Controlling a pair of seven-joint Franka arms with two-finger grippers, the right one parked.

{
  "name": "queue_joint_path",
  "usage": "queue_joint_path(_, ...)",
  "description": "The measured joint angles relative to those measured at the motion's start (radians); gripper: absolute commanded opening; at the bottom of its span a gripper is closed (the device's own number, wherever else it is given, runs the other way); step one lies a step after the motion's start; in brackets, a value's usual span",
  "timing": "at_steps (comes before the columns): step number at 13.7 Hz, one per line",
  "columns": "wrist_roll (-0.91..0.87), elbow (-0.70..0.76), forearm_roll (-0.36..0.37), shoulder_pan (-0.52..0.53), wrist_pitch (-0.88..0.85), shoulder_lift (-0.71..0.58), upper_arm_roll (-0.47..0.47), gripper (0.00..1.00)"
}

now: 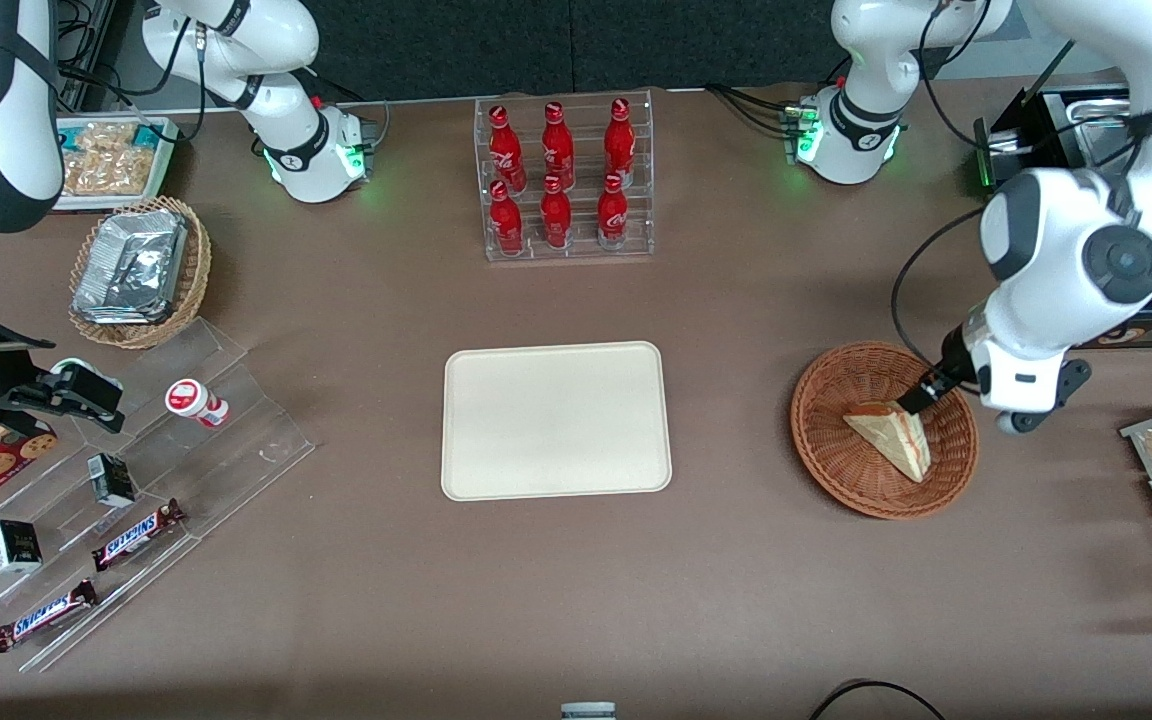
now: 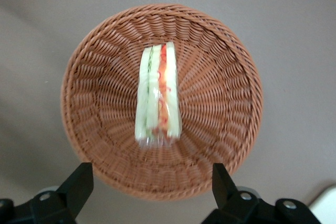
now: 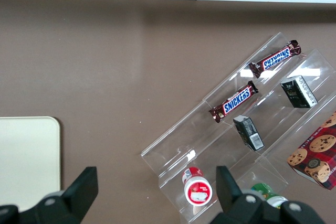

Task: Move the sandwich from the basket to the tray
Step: 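Lower the open left gripper around the wrapped sandwich and close it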

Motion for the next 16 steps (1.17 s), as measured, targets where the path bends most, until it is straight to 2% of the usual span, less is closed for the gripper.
queue_joint_path(5,-0.045,-0.093,0.0,0.001,0.287,0.121,0.023,1.0)
queue_joint_path(7,-0.059,-0.112,0.0,0.001,0.34,0.155,0.023,1.0)
queue_joint_path(8,-0.063,-0.113,0.0,0.001,0.353,0.165,0.023,0.92)
queue_joint_path(10,-0.07,-0.113,0.0,0.001,0.378,0.18,0.023,0.4)
queue_joint_path(12,-0.071,-0.115,0.0,0.001,0.395,0.193,0.023,0.14)
queue_joint_path(13,-0.071,-0.115,0.0,0.001,0.397,0.196,0.023,0.07)
queue_joint_path(16,-0.069,-0.115,0.002,0.0,0.399,0.195,0.023,0.04)
